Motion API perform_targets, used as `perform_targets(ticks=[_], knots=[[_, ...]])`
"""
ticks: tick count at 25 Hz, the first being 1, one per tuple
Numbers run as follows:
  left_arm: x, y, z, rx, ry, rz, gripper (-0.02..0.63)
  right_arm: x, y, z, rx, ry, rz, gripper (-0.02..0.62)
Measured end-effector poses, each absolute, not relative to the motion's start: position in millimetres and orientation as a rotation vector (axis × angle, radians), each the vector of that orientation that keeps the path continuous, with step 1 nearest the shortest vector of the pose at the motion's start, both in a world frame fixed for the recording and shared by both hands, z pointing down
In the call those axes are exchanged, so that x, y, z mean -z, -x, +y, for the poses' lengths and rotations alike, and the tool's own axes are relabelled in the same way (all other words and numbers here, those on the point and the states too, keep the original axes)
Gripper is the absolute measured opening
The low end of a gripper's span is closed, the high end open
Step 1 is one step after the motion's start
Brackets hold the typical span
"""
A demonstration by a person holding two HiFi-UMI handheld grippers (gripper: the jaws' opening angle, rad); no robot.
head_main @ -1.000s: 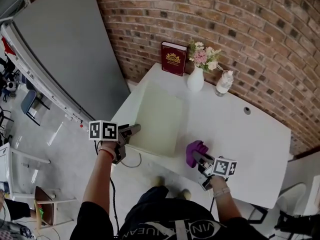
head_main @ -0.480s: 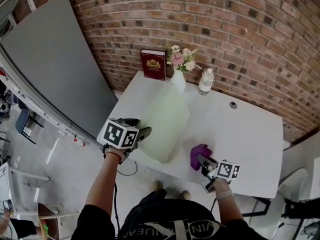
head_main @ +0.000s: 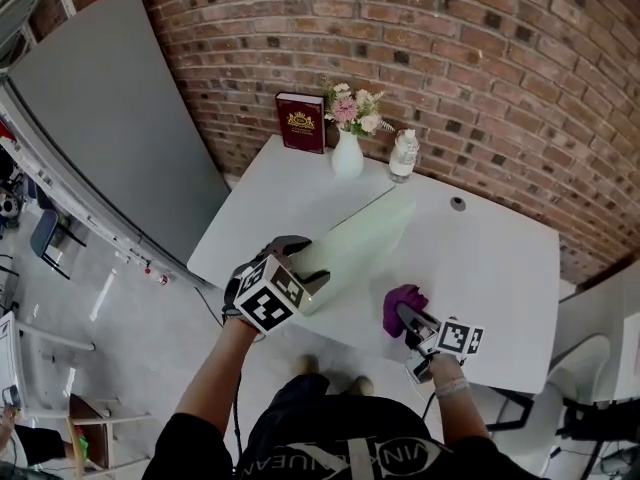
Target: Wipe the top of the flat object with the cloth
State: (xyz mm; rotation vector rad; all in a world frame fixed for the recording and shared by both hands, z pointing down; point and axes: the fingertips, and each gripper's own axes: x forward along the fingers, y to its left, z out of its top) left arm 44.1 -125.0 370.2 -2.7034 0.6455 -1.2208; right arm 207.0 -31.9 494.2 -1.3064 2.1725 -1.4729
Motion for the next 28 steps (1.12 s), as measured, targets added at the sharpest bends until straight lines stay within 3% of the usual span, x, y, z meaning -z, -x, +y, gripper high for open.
perform_targets(ticks=[7, 14, 28], knots=[[-374.9, -61.1, -79.7, 1.122, 2.474, 0.571, 0.267, -493.2, -219.1, -8.6, 1.466, 1.287, 2.227, 0.064], [-425.7, -64.1, -37.1, 1.171, 1.846, 0.507, 0.264, -495.4, -240.7, 18.5, 1.445, 1.313, 2.226, 0.064], [-451.6, -70.1, 24.8, 0.981, 1.82, 0.536, 0.263, -517.6, -289.0, 62.2, 1.499, 1.47, 2.155, 0.064]])
